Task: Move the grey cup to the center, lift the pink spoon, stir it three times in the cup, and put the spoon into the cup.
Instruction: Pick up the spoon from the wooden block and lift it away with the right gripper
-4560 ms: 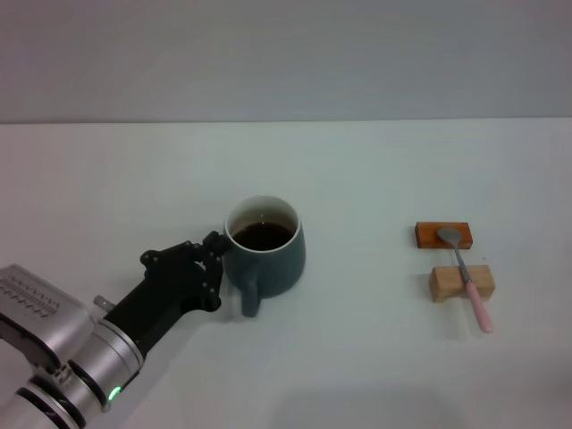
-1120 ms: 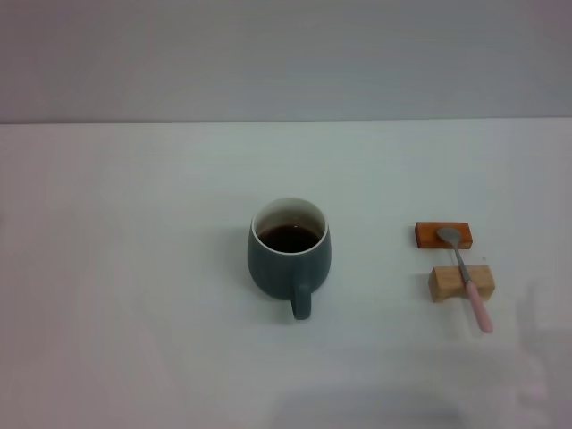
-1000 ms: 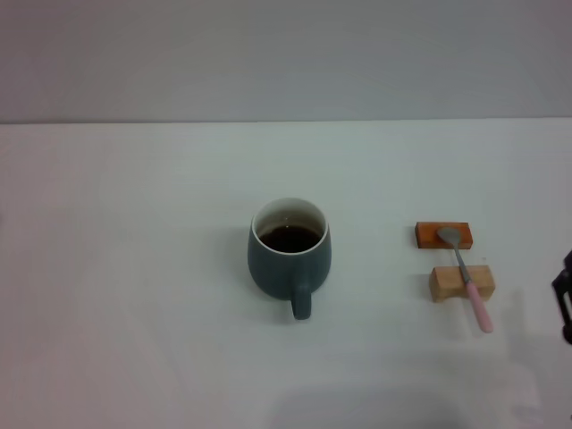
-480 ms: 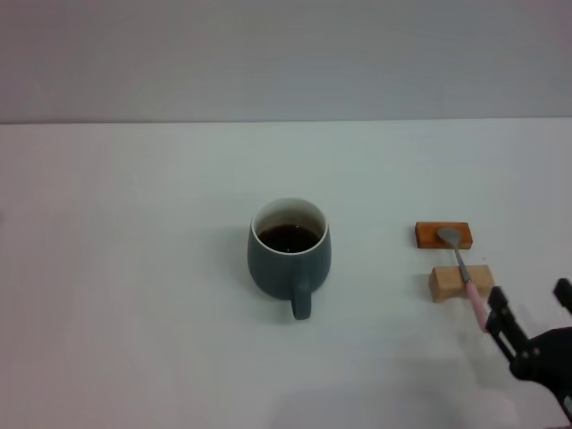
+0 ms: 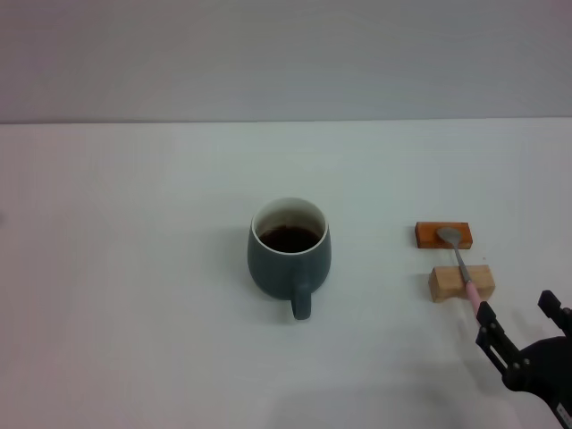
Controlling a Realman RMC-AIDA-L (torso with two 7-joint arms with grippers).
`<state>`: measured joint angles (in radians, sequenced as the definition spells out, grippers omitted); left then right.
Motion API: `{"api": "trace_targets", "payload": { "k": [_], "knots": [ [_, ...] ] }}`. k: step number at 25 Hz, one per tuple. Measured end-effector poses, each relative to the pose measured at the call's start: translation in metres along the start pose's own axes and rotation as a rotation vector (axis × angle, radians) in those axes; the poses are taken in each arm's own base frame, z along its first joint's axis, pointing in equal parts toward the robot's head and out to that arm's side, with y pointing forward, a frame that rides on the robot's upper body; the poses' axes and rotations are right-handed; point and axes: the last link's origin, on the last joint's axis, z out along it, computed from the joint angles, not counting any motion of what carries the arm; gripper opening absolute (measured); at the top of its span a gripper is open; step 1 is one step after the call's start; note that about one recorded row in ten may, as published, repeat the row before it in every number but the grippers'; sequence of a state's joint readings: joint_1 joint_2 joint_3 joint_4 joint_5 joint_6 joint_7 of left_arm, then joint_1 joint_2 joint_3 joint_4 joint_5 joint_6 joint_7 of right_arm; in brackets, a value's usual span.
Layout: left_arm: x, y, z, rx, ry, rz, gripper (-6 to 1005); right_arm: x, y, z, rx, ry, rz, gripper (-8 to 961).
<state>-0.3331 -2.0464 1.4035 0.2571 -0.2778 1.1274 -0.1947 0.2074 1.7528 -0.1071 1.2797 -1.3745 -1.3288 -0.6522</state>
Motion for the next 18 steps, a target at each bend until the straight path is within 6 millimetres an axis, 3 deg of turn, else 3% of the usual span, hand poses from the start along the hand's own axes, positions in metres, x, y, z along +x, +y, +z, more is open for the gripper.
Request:
{"api": "trace_targets", "payload": {
  "k": [18],
  "knots": [
    [-0.001,0.002,-0.004,-0.005,0.003,-0.008,46,0.018,0.006,0.018,-0.018,0.057,0.016,754]
  ]
}}
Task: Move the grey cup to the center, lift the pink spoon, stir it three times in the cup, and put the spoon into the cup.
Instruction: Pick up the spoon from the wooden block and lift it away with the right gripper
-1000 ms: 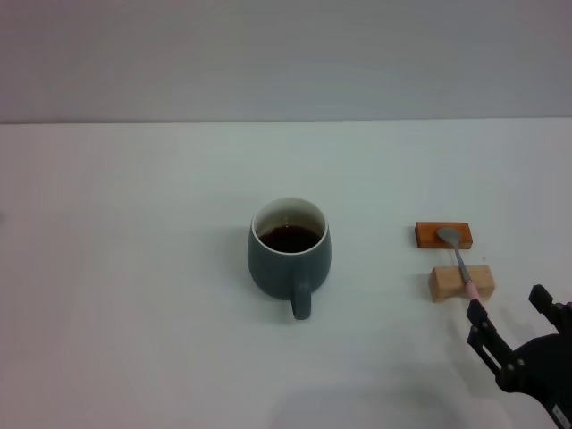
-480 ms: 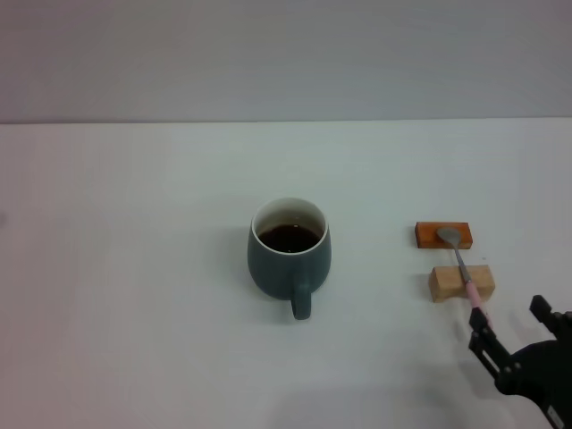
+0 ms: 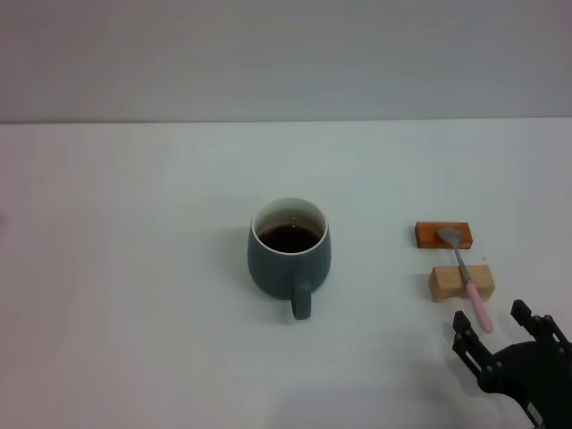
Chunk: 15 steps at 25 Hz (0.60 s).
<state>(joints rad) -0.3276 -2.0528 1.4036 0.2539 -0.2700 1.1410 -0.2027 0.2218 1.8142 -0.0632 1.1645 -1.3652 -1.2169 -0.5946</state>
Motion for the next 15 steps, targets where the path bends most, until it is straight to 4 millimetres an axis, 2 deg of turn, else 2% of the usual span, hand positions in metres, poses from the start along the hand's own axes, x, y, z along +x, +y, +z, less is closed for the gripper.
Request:
{"api": "trace_targets", "payload": {
  "k": [15],
  "knots": [
    [-0.001,-0.002,-0.003,0.001,-0.002,0.001,47,0.003,0.003,0.024,-0.017,0.023,0.007,754]
  ]
}}
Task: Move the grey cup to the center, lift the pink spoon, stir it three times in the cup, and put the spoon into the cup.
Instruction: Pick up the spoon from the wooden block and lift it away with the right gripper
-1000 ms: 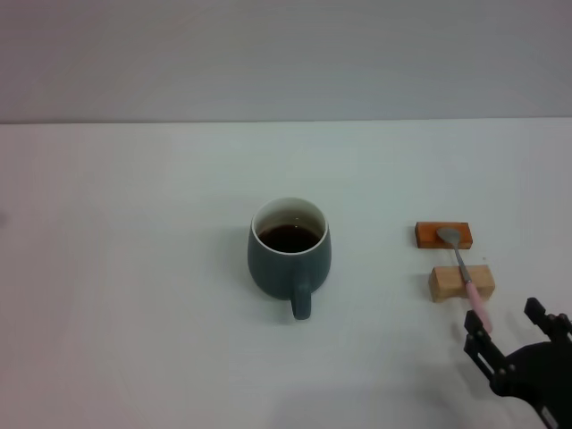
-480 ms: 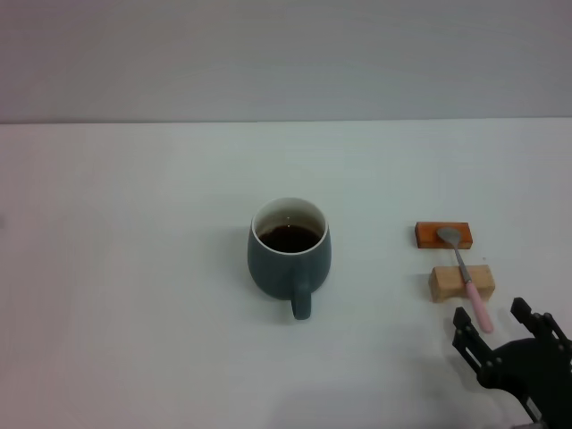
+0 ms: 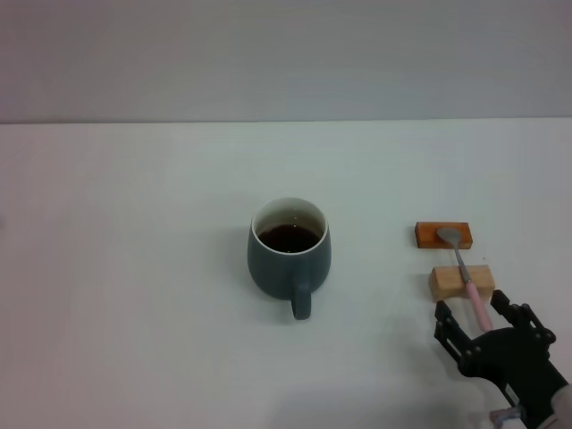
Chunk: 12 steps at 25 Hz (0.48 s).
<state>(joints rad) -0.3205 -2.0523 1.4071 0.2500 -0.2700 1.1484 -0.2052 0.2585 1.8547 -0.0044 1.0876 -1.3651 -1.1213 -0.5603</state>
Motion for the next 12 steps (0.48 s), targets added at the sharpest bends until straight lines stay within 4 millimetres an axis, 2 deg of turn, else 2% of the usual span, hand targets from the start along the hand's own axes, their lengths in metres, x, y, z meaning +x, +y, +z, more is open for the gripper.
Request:
{"api": "trace_targets", "payload": {
  "k": [12],
  "knots": [
    [0.0015,0.0006,0.0007,-0.002,0.009,-0.001,47,-0.0013,-0.0047,0.0118,0.010,0.012,0.005,753]
  ]
}}
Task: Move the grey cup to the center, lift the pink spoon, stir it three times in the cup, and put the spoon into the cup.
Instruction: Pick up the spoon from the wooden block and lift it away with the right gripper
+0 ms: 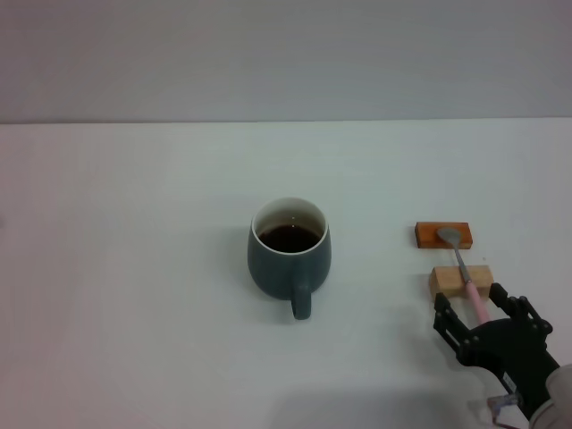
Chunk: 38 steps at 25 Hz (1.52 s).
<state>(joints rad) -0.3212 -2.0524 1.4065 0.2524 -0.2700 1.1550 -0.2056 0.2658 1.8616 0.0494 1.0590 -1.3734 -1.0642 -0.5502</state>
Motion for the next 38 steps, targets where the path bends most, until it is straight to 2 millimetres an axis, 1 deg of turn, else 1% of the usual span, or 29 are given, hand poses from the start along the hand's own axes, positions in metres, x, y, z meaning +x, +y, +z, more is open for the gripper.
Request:
{"api": "trace_targets", "payload": {
  "k": [8,21,38],
  "knots": [
    [0.002,0.002,0.003,-0.004,0.008,-0.003,47,0.005,0.002,0.006,0.025,0.002,-0.002,753],
    [0.004,0.001,0.006,-0.006,0.015,0.001,46,0.008,0.008,0.005,0.026,0.005,0.023,747],
    [0.005,0.001,0.004,-0.012,0.022,0.001,46,0.012,0.012,-0.003,0.064,-0.015,0.045,697]
  ]
}}
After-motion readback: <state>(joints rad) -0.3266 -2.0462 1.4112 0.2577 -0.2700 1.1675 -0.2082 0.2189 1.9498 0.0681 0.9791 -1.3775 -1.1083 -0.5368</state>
